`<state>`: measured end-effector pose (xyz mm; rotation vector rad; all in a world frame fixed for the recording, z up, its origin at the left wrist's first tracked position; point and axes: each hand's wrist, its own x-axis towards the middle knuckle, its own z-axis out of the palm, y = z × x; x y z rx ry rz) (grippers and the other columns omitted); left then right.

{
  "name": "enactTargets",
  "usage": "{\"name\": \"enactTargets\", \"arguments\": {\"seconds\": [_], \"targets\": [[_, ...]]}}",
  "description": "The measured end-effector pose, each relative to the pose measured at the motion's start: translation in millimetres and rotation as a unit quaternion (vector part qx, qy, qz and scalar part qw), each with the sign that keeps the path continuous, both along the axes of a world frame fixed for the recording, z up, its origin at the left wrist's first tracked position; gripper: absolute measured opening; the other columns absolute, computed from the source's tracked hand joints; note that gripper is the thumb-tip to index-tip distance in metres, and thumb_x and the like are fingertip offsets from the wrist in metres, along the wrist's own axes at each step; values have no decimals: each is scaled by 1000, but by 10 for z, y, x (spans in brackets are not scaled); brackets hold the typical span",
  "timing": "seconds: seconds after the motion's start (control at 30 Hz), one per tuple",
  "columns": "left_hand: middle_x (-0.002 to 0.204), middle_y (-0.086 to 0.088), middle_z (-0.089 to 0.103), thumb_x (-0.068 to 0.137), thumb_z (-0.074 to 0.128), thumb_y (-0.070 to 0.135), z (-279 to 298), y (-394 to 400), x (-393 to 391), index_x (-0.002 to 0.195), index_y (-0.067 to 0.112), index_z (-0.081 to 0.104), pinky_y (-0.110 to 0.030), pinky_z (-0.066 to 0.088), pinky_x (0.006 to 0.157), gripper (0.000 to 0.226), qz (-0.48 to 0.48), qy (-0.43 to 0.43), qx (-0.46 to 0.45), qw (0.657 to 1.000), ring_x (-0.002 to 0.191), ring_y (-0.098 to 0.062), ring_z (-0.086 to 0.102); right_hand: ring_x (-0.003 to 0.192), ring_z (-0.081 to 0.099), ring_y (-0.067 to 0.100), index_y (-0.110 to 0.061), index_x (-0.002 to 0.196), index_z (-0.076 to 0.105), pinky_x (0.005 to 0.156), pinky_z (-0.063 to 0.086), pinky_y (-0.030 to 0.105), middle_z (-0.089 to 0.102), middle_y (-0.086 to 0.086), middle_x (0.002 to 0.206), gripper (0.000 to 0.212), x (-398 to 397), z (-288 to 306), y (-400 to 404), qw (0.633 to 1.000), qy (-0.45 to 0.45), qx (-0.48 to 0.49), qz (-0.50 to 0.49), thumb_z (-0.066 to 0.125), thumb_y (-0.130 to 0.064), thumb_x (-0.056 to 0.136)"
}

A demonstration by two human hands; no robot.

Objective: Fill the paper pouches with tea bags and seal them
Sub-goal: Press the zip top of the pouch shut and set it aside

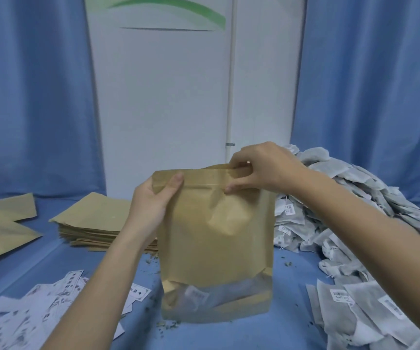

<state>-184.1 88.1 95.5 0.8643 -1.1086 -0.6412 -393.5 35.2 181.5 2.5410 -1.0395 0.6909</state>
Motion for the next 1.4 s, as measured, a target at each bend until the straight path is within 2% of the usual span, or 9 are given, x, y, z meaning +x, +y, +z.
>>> {"name": "enactTargets", "arguments": {"seconds": [0.13, 0.23, 0.4, 0.57, 0.77, 0.87, 1.03, 1.17, 1.4], "targets": [[79, 13, 72, 79, 67, 43, -40, -39, 12, 82, 24, 66, -16, 52, 61, 20, 102, -7, -16, 995, 73, -2, 67, 76, 49, -2, -36, 77, 62, 66, 35, 7, 54, -17, 80, 31, 142, 45, 38, 987, -79, 96, 98, 77, -56, 58], [74, 15, 71, 78, 67, 42, -67, -45, 5, 78, 24, 66, -18, 52, 62, 18, 120, -11, -30, 992, 69, 0, 65, 72, 51, -5, -33, 73, 66, 69, 40, 14, 60, -12, 83, 33, 248, 54, 77, 966, -119, 185, 139, 75, -59, 56], [75, 10, 73, 69, 66, 48, -53, 11, -142, 78, 24, 68, -16, 51, 59, 26, 52, -16, -37, 998, 68, -3, 67, 103, 45, 0, -28, 116, 54, 85, 36, 13, 47, -17, 111, 51, 441, 58, 85, 986, -18, 99, 132, 74, -46, 72], [71, 5, 69, 75, 61, 49, -93, 61, -48, 91, 12, 60, -23, 49, 60, 41, 18, -31, -19, 999, 67, -9, 63, 63, 49, 3, -25, 80, 66, 61, 38, 24, 54, -14, 62, 23, 477, 84, 47, 991, 32, 91, 88, 69, -48, 77], [76, 5, 72, 80, 71, 28, -141, 30, -37, 72, 25, 70, -35, 49, 75, 9, 115, -14, -51, 992, 73, -10, 64, 68, 51, 8, -23, 80, 68, 61, 41, 26, 59, -7, 68, 24, 521, 80, 60, 990, 28, 116, 72, 65, -47, 80], [72, 11, 72, 81, 72, 24, -140, 9, -76, 68, 29, 70, -32, 50, 77, 14, 152, -35, -60, 986, 71, -4, 65, 55, 45, 5, -26, 64, 59, 47, 32, 17, 50, -9, 56, 26, 598, 125, 106, 990, 47, 113, 68, 65, -43, 81], [60, 21, 66, 84, 69, 26, -145, -13, -141, 68, 33, 62, -13, 42, 61, 19, 243, -88, -73, 963, 58, 7, 56, 49, 33, 11, -18, 51, 39, 53, 27, 30, 35, -2, 50, 45, 679, 114, 131, 993, 56, 84, 66, 68, -34, 81], [62, 7, 64, 87, 66, 25, -157, -9, -186, 67, 31, 57, -21, 40, 59, 23, 276, -110, -88, 951, 61, -9, 53, 51, 38, 9, -23, 51, 46, 55, 33, 30, 42, -4, 50, 39, 656, 107, 141, 992, 34, 94, 75, 68, -37, 80], [59, 10, 52, 77, 65, 50, -136, -24, -205, 72, 17, 61, -27, 37, 57, 34, 183, -78, -62, 978, 59, -7, 43, 63, 49, 8, -22, 79, 69, 62, 45, 29, 55, -12, 61, 8, 690, 93, 159, 991, 24, 78, 102, 63, -25, 83]]}}
